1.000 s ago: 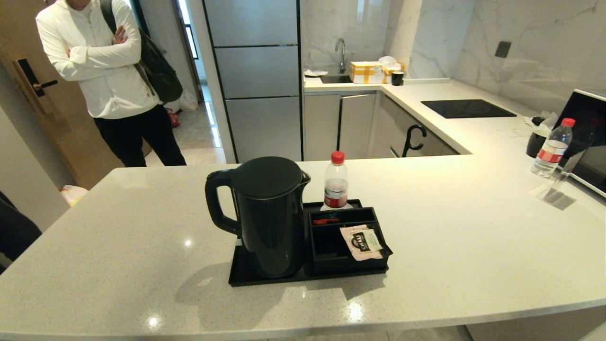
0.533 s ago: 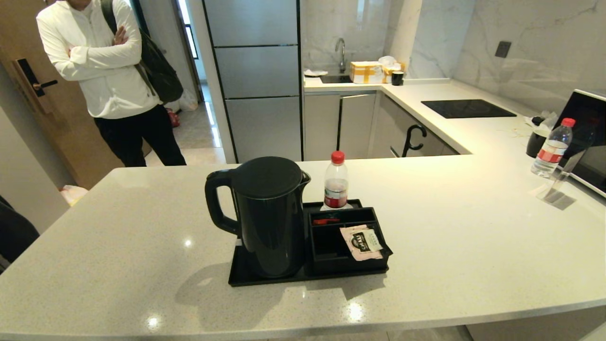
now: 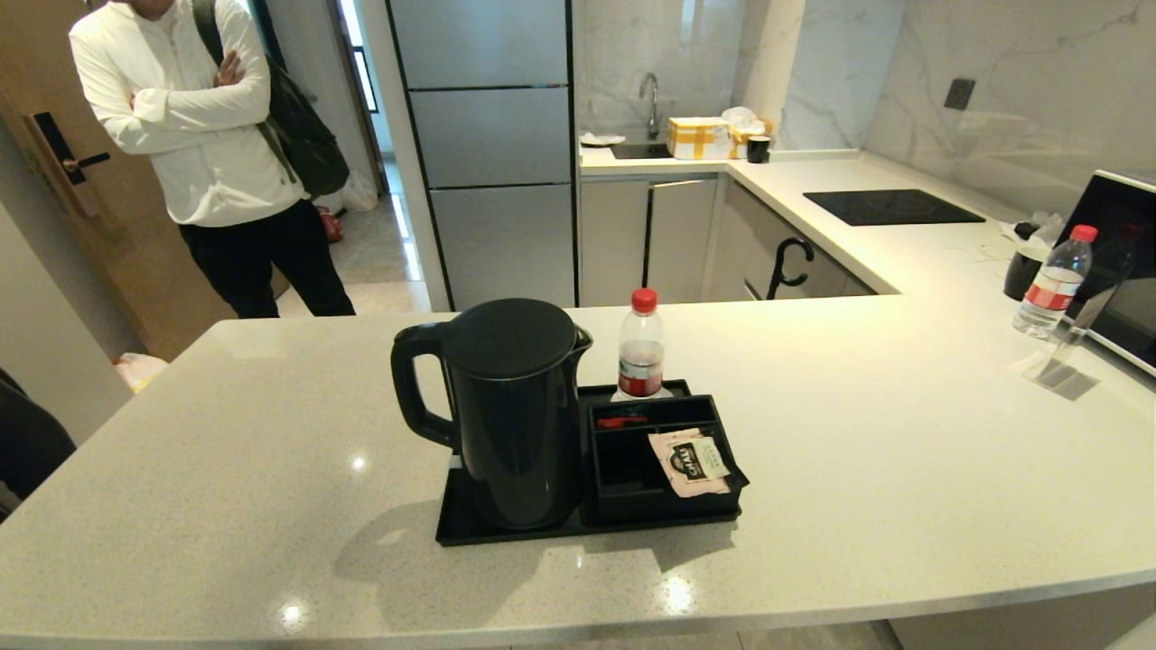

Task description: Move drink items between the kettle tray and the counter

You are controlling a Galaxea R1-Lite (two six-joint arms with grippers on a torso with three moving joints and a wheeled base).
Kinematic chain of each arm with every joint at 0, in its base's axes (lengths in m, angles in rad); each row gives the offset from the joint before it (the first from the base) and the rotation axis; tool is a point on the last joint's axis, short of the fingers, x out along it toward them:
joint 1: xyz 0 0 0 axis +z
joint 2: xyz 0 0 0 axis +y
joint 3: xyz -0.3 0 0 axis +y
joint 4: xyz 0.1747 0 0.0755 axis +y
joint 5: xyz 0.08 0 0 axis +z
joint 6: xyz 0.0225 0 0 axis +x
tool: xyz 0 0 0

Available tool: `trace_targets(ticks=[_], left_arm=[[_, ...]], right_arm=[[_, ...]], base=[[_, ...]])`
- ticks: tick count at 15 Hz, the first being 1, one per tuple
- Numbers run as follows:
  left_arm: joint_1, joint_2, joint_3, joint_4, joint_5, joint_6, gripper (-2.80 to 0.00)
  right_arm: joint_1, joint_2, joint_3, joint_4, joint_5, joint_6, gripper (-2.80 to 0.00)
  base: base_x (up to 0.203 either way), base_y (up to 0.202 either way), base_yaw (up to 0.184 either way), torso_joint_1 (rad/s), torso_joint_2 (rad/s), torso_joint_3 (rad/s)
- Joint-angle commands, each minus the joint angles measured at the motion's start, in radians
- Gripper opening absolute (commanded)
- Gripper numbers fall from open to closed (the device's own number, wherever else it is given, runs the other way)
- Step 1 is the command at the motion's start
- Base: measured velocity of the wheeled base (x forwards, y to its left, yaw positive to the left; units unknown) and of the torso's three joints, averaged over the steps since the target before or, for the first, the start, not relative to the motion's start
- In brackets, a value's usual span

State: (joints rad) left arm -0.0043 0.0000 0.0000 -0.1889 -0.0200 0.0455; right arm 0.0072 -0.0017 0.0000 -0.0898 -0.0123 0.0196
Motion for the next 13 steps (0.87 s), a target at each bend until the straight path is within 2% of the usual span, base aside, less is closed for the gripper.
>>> trace_targets(ticks=[1, 4, 6, 13], left_arm=[[0.001, 0.0, 0.04, -0.001, 0.0, 0.0, -2.8], [0.001, 0.0, 0.04, -0.001, 0.0, 0.001, -2.8], [0.001, 0.0, 0.04, -0.001, 0.0, 0.0, -2.8], [0.001, 0.0, 0.04, -0.001, 0.0, 0.001, -2.8]], right_arm=[[0.0, 0.002, 0.032, -0.001, 0.0, 0.0, -2.8], [0.0, 0.002, 0.034, -0.001, 0.0, 0.002, -2.8], [0.0, 0.003, 0.031, -0.002, -0.003, 0.034, -2.8], [0.0, 0.002, 0.032, -0.004, -0.003, 0.033, -2.8]], base=[[0.0, 0.0, 0.0, 0.0, 0.0, 0.0], [0.0, 0.0, 0.0, 0.0, 0.0, 0.0], [0.0, 0.0, 0.0, 0.0, 0.0, 0.0], [0.0, 0.0, 0.0, 0.0, 0.0, 0.0]])
